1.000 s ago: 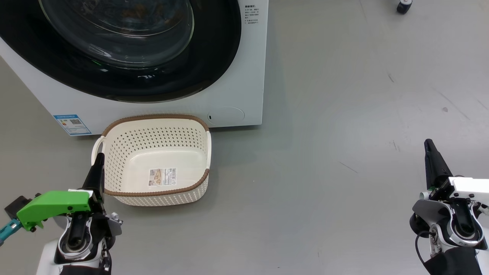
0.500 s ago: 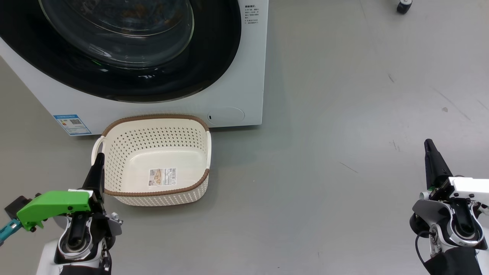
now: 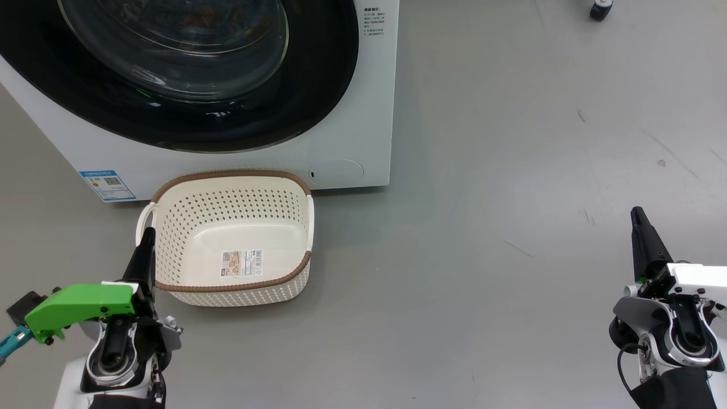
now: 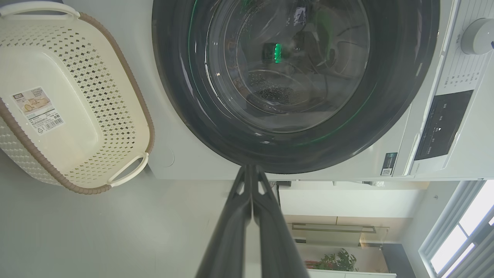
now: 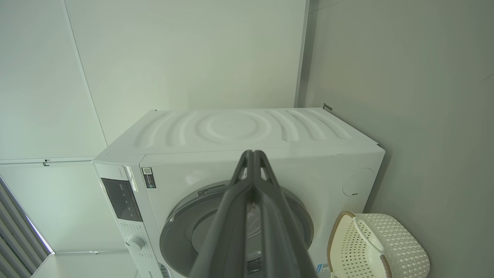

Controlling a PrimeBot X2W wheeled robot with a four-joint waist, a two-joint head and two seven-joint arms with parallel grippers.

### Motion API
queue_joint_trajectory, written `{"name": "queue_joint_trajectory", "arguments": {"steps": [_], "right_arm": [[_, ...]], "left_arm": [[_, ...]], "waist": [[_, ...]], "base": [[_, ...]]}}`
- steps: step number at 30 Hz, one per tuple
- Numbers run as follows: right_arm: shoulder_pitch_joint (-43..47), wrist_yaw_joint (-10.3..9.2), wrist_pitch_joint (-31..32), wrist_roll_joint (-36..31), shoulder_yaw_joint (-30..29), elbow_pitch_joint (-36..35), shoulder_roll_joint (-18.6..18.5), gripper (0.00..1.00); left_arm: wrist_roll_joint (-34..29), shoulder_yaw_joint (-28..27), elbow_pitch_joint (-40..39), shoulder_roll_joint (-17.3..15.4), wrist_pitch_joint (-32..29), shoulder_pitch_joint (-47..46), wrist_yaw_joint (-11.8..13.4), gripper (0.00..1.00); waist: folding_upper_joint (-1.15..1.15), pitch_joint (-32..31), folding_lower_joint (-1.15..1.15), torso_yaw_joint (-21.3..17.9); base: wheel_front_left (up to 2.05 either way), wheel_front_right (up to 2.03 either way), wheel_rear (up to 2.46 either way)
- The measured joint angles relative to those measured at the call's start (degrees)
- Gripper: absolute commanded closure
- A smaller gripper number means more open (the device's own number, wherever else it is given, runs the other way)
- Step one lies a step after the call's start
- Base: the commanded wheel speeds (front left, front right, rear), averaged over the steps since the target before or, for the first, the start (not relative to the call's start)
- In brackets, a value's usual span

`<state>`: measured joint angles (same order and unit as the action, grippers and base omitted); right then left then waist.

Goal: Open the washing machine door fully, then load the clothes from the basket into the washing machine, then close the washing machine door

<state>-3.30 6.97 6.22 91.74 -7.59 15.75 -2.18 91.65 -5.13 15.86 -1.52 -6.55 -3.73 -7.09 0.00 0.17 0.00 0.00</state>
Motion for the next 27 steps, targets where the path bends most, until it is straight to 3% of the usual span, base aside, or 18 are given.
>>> {"name": "queue_joint_trajectory", "arguments": {"steps": [27], "right_arm": [[0.00,0.00,0.00,0.00,-0.02,0.00,0.00,1.00]], "left_arm": [[0.00,0.01,0.00,0.00,0.05,0.00,0.00,1.00]], "waist": [[0.00,0.00,0.00,0.00]], "base": [[0.00,0.00,0.00]]}}
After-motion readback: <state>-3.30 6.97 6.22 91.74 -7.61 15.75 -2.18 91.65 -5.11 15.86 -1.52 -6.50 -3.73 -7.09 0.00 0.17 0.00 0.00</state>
